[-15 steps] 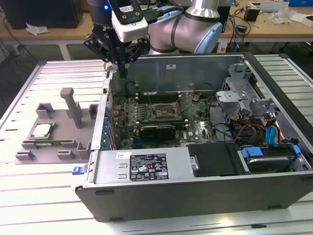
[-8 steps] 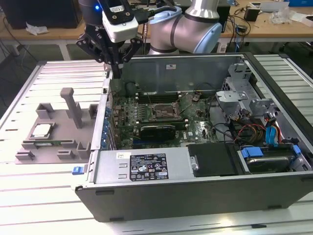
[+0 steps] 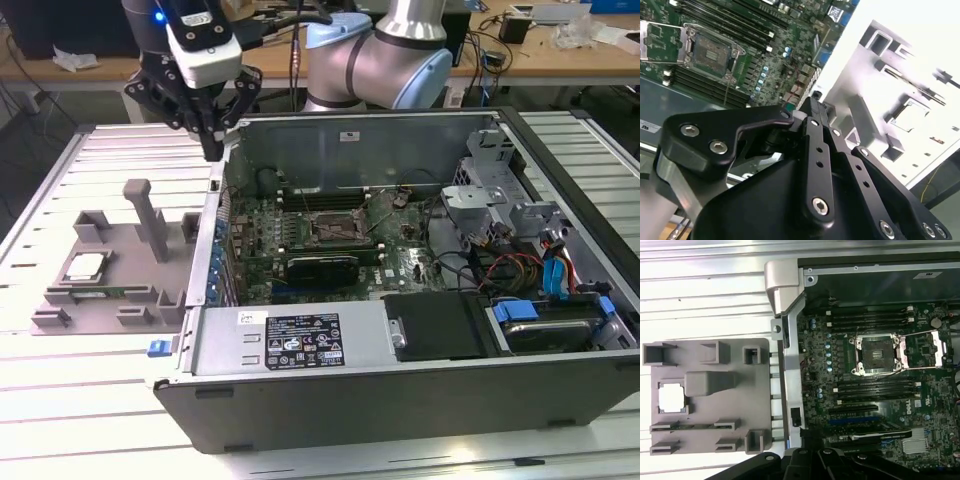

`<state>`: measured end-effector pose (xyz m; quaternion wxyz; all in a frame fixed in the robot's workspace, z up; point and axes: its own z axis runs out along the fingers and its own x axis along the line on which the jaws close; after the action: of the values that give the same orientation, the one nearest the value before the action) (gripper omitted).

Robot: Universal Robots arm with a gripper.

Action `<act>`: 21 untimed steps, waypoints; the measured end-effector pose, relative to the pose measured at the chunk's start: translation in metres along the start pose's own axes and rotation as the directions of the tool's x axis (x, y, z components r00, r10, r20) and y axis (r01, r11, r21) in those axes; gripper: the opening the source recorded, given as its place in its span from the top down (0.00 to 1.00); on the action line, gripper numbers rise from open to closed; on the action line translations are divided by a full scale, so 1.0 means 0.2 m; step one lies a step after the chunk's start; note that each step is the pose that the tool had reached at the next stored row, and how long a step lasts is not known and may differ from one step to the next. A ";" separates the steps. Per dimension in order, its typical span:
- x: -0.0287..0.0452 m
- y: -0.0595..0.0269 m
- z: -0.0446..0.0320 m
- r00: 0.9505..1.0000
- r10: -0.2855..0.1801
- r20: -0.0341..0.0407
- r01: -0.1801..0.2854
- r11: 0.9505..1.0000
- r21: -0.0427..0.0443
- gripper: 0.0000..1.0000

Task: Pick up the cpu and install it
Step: 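Reach for the cpu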

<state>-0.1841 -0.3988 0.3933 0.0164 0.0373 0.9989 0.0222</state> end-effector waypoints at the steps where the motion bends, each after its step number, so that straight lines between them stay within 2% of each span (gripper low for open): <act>1: 0.011 -0.001 0.000 1.000 0.000 0.000 0.000 1.000 0.000 0.89; 15: 0.187 -0.015 0.005 1.000 0.000 0.006 0.000 1.000 0.000 0.89; 17: 0.249 -0.020 0.019 1.000 0.000 0.008 0.000 1.000 -0.001 0.89; 19: 0.281 -0.022 0.027 1.000 0.000 0.008 0.000 1.000 -0.001 0.89; 21: 0.361 -0.029 0.042 1.000 0.000 0.010 0.000 1.000 -0.001 0.89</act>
<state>-0.2563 -0.3988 0.3823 0.0214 0.0373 0.9988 0.0224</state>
